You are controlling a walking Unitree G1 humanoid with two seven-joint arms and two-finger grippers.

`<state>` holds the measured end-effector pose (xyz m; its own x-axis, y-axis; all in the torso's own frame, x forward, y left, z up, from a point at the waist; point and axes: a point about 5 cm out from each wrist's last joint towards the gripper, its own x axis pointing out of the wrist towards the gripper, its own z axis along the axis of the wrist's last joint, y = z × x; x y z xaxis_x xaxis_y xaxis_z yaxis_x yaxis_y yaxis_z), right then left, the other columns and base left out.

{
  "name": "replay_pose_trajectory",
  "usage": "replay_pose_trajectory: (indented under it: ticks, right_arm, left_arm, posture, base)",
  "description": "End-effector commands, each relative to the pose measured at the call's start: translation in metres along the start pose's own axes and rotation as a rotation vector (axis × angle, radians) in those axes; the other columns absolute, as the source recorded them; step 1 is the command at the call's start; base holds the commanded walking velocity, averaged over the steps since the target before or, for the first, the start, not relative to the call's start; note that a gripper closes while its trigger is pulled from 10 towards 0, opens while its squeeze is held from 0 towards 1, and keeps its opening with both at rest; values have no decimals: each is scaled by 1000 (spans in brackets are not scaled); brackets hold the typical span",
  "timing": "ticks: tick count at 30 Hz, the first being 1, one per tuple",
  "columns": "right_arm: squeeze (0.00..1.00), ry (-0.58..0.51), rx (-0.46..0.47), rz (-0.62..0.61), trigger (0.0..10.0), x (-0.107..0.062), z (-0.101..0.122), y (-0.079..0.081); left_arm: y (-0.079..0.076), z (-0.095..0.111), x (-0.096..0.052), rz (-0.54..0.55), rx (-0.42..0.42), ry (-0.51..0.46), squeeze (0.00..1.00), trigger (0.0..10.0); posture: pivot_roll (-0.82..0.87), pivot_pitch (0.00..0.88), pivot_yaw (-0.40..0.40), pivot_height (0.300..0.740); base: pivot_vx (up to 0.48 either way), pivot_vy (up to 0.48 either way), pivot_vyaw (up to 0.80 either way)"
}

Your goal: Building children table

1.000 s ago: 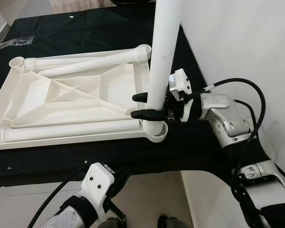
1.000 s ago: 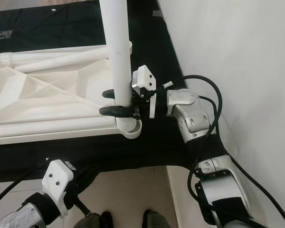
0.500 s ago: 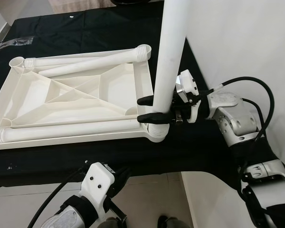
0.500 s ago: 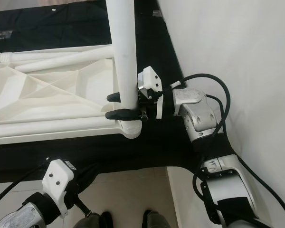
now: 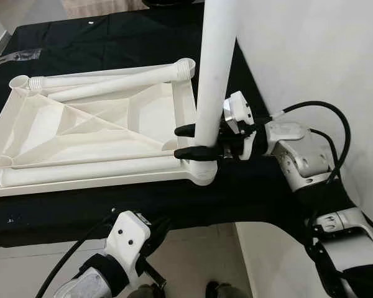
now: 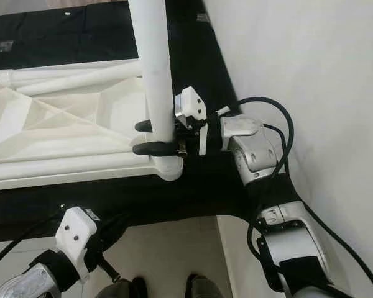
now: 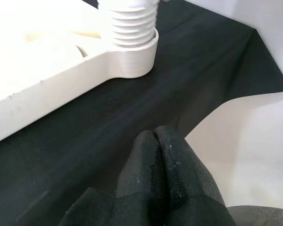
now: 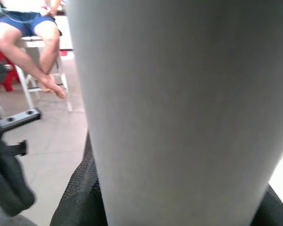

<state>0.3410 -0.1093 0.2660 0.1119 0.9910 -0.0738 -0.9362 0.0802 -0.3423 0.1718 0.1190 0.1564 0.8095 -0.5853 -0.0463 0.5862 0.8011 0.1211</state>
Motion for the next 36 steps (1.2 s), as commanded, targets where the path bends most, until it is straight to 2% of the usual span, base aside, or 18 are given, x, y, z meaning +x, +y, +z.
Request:
replay_pose_trajectory:
  ticks: [1, 11, 26, 35, 36]
  right_arm:
    - [0, 24, 13, 7, 10000, 3, -8, 2]
    - [0, 28, 10, 1, 10000, 2, -8, 1]
    - [0, 57, 50, 116, 10000, -5, -11, 12]
    - [0, 35, 69, 142, 10000, -1, -10, 14]
    - [0, 31, 63, 88, 10000, 4, -13, 11]
  left_arm:
    - [-3, -1, -2, -8, -10, 7, 0, 10000]
    - [-3, -2, -2, -8, -10, 7, 0, 10000]
    - [-4, -3, -3, -14, -13, 10, 0, 10000]
    - [-5, -2, -3, -14, -14, 9, 0, 10000]
    - [-5, -2, -2, -13, -14, 8, 0, 10000]
  posture:
    - [-5, 288, -5, 740]
    - [-5, 287, -5, 740]
    - [-8, 274, 0, 740]
    - [-9, 275, -1, 740]
    - [-9, 280, -3, 740]
  base:
    - [0, 0, 0]
    - [0, 0, 0]
    - [0, 0, 0]
    - [0, 0, 0]
    - [0, 0, 0]
